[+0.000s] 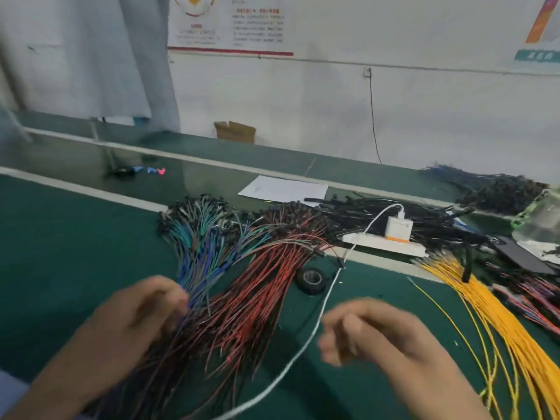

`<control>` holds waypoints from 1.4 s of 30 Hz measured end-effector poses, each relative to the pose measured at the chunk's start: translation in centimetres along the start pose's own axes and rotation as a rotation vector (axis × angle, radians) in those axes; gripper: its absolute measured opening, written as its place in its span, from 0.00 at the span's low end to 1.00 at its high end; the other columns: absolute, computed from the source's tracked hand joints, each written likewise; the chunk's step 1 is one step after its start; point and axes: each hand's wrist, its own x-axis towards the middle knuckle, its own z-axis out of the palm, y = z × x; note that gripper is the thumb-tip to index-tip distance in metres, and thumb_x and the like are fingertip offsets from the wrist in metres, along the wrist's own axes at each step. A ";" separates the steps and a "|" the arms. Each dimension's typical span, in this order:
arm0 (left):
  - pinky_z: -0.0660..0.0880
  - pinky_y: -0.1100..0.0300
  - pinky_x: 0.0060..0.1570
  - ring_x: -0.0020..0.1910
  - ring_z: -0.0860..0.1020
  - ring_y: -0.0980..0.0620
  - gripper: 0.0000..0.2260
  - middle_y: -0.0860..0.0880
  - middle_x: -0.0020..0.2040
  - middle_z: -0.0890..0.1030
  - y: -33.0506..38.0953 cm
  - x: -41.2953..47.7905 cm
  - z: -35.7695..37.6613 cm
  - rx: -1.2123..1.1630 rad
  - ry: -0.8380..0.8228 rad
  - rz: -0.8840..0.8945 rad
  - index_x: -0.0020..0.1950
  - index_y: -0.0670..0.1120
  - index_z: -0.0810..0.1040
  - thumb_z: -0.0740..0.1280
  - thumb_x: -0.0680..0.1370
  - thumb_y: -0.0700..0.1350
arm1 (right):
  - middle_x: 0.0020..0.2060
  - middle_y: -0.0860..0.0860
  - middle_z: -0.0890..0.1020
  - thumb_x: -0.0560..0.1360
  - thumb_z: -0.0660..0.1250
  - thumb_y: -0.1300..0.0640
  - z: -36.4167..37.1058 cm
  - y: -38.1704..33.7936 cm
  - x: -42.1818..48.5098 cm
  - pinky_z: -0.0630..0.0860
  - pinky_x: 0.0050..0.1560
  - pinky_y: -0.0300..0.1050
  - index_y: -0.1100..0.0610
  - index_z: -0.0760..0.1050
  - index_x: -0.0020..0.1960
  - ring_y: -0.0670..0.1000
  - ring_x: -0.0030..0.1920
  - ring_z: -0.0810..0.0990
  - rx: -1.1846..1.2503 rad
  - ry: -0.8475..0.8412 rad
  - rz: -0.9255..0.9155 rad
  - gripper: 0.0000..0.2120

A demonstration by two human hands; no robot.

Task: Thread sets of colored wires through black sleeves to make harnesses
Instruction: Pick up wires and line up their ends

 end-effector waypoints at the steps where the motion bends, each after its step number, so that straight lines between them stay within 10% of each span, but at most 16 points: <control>1: 0.73 0.65 0.37 0.36 0.79 0.60 0.06 0.57 0.38 0.81 1.7 1.0 0.9 0.010 0.014 -0.004 0.42 0.58 0.77 0.62 0.76 0.56 | 0.34 0.53 0.84 0.77 0.62 0.60 0.6 1.1 -0.5 0.78 0.38 0.37 0.60 0.81 0.43 0.47 0.34 0.81 -0.009 -0.025 0.027 0.11; 6: 0.72 0.50 0.58 0.60 0.73 0.44 0.13 0.47 0.60 0.76 3.0 10.5 7.8 0.392 -0.027 -0.133 0.61 0.47 0.73 0.64 0.78 0.49 | 0.30 0.56 0.74 0.79 0.58 0.64 7.4 4.9 10.9 0.71 0.38 0.47 0.66 0.76 0.37 0.54 0.32 0.72 -0.372 0.029 0.290 0.14; 10: 0.71 0.47 0.58 0.62 0.72 0.40 0.14 0.41 0.61 0.75 1.6 14.1 11.6 0.537 -0.217 -0.299 0.62 0.43 0.70 0.63 0.77 0.41 | 0.24 0.52 0.64 0.76 0.57 0.65 8.7 8.9 13.6 0.58 0.30 0.45 0.56 0.61 0.26 0.51 0.27 0.60 -0.531 0.072 0.440 0.21; 18: 0.70 0.54 0.45 0.48 0.77 0.42 0.12 0.41 0.51 0.79 -0.1 15.4 10.9 0.160 -0.031 -0.260 0.52 0.42 0.75 0.54 0.83 0.46 | 0.48 0.54 0.78 0.79 0.59 0.64 10.1 10.8 15.0 0.71 0.48 0.44 0.60 0.74 0.60 0.51 0.45 0.75 -0.062 0.275 0.462 0.12; 26: 0.72 0.51 0.41 0.54 0.76 0.35 0.15 0.33 0.55 0.79 7.2 13.5 9.3 -0.118 -0.250 -0.054 0.52 0.38 0.76 0.52 0.83 0.44 | 0.25 0.54 0.76 0.79 0.60 0.68 7.8 7.4 14.5 0.72 0.30 0.42 0.62 0.70 0.36 0.50 0.27 0.73 0.657 0.566 0.306 0.13; 31: 0.68 0.63 0.25 0.24 0.70 0.54 0.13 0.49 0.29 0.75 14.7 11.0 9.4 -0.442 -0.410 0.141 0.40 0.44 0.68 0.52 0.83 0.42 | 0.23 0.50 0.78 0.79 0.62 0.59 1.8 0.7 11.5 0.64 0.17 0.35 0.58 0.73 0.46 0.50 0.14 0.66 0.232 0.404 0.159 0.04; 37: 0.67 0.69 0.20 0.20 0.71 0.56 0.14 0.48 0.27 0.75 22.4 8.4 11.6 -0.584 -0.462 0.231 0.38 0.44 0.68 0.52 0.83 0.43 | 0.21 0.51 0.72 0.79 0.61 0.61 -4.3 -5.4 7.0 0.63 0.17 0.31 0.56 0.77 0.52 0.48 0.13 0.64 0.101 0.342 0.059 0.07; 42: 0.75 0.62 0.34 0.33 0.78 0.45 0.15 0.39 0.40 0.82 20.6 7.8 14.3 -0.176 -0.406 0.250 0.41 0.39 0.74 0.53 0.82 0.42 | 0.25 0.54 0.75 0.79 0.61 0.64 -5.5 -2.5 6.3 0.67 0.19 0.35 0.62 0.75 0.56 0.51 0.17 0.71 -0.033 0.213 0.221 0.08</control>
